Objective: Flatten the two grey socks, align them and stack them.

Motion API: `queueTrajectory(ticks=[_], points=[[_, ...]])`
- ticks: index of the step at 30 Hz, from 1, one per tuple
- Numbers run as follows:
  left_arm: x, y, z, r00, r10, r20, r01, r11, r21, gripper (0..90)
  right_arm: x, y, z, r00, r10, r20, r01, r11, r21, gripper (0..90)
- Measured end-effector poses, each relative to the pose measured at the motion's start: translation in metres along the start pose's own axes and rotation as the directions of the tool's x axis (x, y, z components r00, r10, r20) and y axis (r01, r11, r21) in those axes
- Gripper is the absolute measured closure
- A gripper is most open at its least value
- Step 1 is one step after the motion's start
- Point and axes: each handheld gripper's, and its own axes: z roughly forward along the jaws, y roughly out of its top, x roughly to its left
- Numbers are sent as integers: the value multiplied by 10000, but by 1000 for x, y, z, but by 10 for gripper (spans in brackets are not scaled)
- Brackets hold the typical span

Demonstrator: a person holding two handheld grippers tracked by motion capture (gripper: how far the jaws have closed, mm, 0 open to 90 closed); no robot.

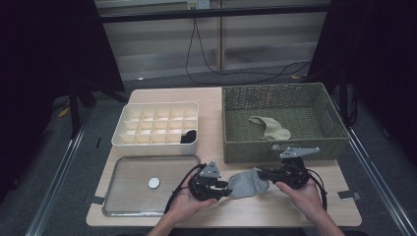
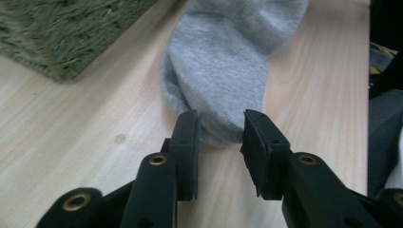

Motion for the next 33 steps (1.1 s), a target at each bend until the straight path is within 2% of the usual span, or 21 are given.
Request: queueTrajectory(ticks=[2,3,4,6,7,13,15,22,24,30,31,32,33], points=[[3,-1,-1,9998,-168,-66,168,9999,33,626,2,1,3,10000,17,0,-17,10000,51,840],[4,-2,1,9996,-282,17,283,9995,-104,609,3,2,5,10000,8,-42,-8,10000,67,840],[6,-2,0,9996,-269,82,269,9996,-3,598,4,3,6,10000,1,-61,0,10000,97,839],[8,-3,3,9992,-327,232,330,9994,-96,574,5,3,10,9999,9,-103,-7,9999,165,839],[8,-2,3,9992,-237,312,236,9997,34,562,7,5,14,9999,-36,-145,40,9997,250,839],[5,-1,5,9984,-95,564,96,10000,-13,554,12,8,24,9995,-179,-253,190,9990,411,840],[4,-1,4,9983,-17,577,11,9999,102,558,14,11,28,9992,-249,-311,263,9985,473,839],[-2,-2,5,9964,33,853,-46,9999,153,573,18,14,38,9987,-302,-399,326,9976,613,839],[-4,-1,5,9960,161,881,-181,9996,215,571,20,15,42,9985,-326,-447,356,9971,678,838],[-4,-1,8,9972,94,744,-113,9996,249,582,27,14,54,9969,-442,-654,502,9944,930,839],[-3,-1,8,9972,164,724,-192,9991,379,587,29,13,57,9965,-419,-724,491,9938,1003,840],[-3,-2,9,9973,51,736,-68,9997,216,590,30,11,59,9960,-442,-779,525,9928,1081,840],[-2,-1,9,9975,150,684,-174,9993,344,599,32,9,64,9955,-424,-844,525,9913,1206,840]])
